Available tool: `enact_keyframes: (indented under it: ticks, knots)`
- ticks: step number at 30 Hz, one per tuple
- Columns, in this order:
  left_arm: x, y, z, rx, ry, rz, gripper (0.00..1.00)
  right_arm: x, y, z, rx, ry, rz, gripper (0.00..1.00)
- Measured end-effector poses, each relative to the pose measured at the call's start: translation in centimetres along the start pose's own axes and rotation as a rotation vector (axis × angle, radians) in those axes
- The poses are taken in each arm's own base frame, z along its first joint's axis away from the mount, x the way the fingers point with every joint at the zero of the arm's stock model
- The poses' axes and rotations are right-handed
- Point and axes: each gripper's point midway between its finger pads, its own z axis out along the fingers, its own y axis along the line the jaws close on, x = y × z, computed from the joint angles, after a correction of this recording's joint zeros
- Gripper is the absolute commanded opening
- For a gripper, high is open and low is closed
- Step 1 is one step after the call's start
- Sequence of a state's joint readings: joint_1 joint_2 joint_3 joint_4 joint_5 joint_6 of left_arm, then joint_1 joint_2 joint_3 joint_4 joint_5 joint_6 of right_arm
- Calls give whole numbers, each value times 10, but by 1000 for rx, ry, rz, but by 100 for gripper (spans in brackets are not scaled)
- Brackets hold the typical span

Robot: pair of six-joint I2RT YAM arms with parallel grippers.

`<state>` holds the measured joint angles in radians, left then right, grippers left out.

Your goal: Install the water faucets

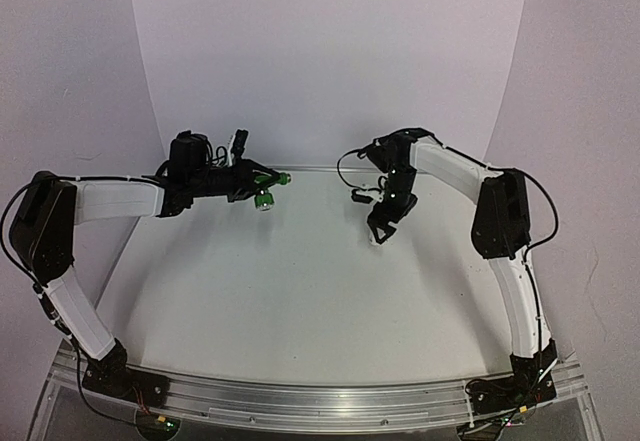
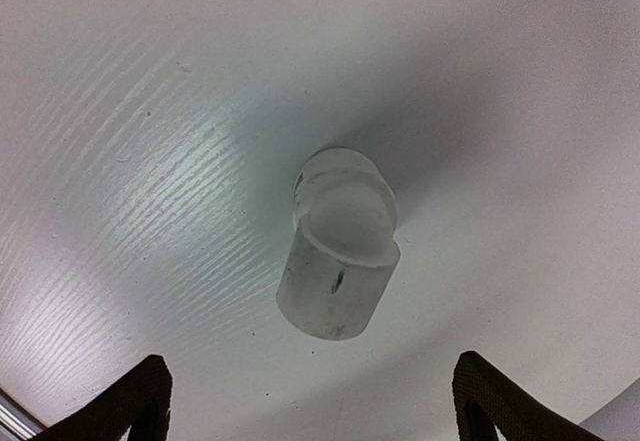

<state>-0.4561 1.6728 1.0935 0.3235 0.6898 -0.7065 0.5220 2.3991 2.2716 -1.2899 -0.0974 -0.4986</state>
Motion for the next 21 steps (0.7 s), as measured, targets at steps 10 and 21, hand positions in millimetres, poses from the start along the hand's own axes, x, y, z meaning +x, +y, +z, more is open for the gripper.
enact_keyframes:
  ticks: [10, 21]
  knots:
    - [-1, -4, 1, 24, 1, 11, 0, -14, -8, 29, 0, 19, -3, 80]
    - [-1, -4, 1, 25, 2, 6, 0, -18, -15, 50, 19, 39, -17, 60]
